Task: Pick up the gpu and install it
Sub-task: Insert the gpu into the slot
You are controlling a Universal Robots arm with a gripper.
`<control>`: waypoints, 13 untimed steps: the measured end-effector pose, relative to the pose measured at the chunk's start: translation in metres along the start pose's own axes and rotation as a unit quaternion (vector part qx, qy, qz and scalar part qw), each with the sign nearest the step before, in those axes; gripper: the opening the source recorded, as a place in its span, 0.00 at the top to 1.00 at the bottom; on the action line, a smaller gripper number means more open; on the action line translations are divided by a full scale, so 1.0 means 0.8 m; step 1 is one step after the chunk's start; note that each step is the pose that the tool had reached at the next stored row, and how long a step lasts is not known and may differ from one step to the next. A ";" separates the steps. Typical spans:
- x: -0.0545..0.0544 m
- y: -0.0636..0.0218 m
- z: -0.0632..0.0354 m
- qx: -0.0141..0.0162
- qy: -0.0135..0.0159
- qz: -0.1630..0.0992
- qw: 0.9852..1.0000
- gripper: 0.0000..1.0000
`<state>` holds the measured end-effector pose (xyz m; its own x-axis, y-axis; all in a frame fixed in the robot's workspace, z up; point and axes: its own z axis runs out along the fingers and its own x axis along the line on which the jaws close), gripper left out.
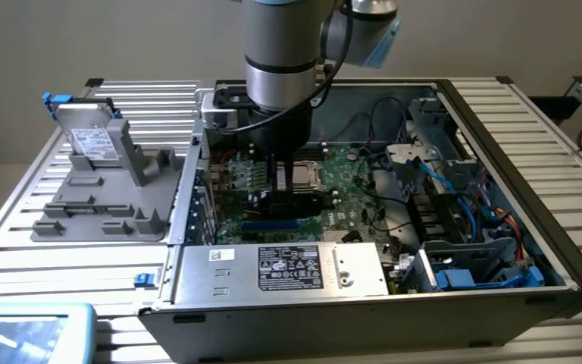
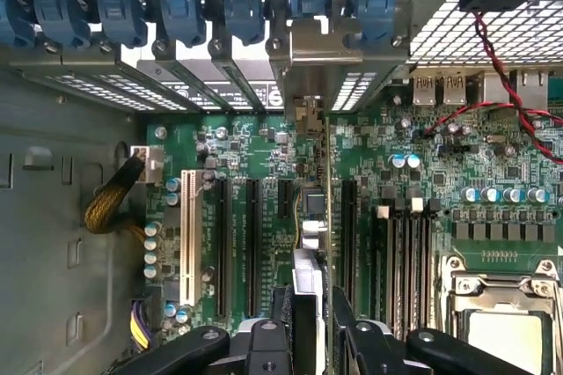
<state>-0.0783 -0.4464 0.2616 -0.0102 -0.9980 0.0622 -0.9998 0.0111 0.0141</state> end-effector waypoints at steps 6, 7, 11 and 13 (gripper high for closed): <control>0.000 0.001 0.008 -0.001 0.000 0.000 1.000 0.72; 0.000 0.001 0.009 -0.001 0.000 0.000 1.000 0.72; -0.001 0.002 0.009 -0.004 0.000 0.000 1.000 0.72; -0.002 0.002 0.009 -0.004 0.000 0.000 1.000 0.72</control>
<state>-0.0801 -0.4451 0.2540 -0.0099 -0.9980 0.0624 -0.9997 0.0113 0.0224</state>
